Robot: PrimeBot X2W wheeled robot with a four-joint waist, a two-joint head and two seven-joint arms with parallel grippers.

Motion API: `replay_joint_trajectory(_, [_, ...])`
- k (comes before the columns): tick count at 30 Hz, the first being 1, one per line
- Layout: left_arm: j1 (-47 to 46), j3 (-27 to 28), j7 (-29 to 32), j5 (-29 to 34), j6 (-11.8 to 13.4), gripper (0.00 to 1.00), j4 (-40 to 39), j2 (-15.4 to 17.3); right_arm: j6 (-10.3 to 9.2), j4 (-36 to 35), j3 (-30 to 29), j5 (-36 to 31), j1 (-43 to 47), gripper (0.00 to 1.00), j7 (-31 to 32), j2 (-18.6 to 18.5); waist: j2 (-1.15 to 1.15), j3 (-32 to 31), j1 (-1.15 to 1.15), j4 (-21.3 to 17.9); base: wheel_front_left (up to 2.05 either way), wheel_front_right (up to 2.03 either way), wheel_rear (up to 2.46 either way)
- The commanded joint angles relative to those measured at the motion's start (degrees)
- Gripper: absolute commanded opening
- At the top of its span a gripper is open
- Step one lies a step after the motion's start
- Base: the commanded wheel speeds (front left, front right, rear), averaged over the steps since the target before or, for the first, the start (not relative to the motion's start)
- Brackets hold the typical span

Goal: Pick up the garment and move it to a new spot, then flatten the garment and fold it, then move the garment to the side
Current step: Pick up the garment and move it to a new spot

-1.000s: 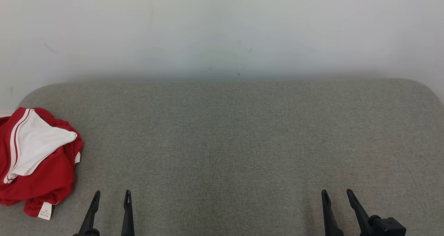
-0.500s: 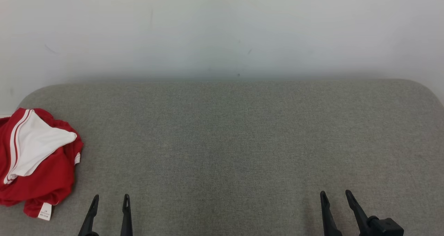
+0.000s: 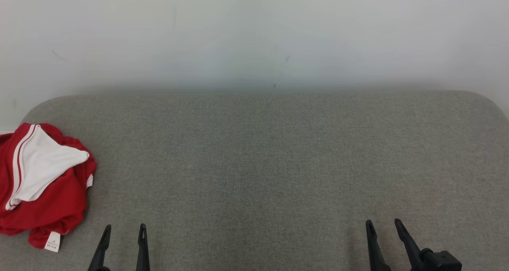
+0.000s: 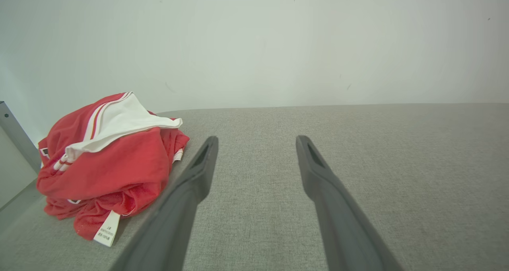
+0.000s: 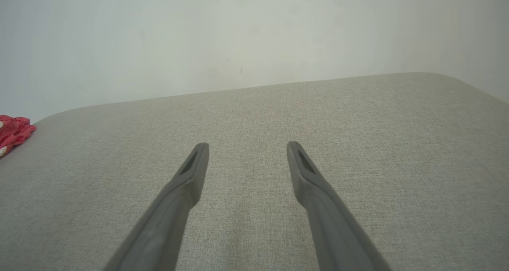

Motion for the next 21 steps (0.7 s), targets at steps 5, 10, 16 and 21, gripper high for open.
replay_joint_trajectory(5, [-0.02, 0.54, -0.22, -0.35, -0.22, 1.0, 0.16, -0.08, 0.21, 0.14, 0.34, 0.28, 0.41, 1.0, -0.29, -0.08, 0.0, -0.12, 0.0, 0.23, 0.0, 0.0, 0.0])
replay_joint_trajectory(10, [-0.18, 0.54, -0.22, -0.38, -0.11, 1.0, 0.33, -0.08, 0.21, 0.1, 0.22, 0.28, 0.56, 1.0, -0.29, -0.07, 0.0, -0.15, 0.0, 0.85, 0.0, 0.0, 0.0])
replay_joint_trajectory(16, [-0.76, 0.67, -0.22, -0.49, 0.08, 1.0, 0.61, -0.08, 0.21, -0.01, 0.05, 0.74, 0.87, 1.0, -0.28, -0.06, 0.0, -0.04, 0.0, 3.65, 0.0, 0.0, 0.0])
replay_joint_trajectory(21, [-0.27, 1.12, -0.22, -0.47, 0.47, 1.0, 0.69, -0.07, 0.2, 0.27, 0.26, 1.21, 0.83, 1.0, -0.28, -0.07, 0.0, -0.14, 0.0, 6.96, 0.0, 0.0, 0.0])
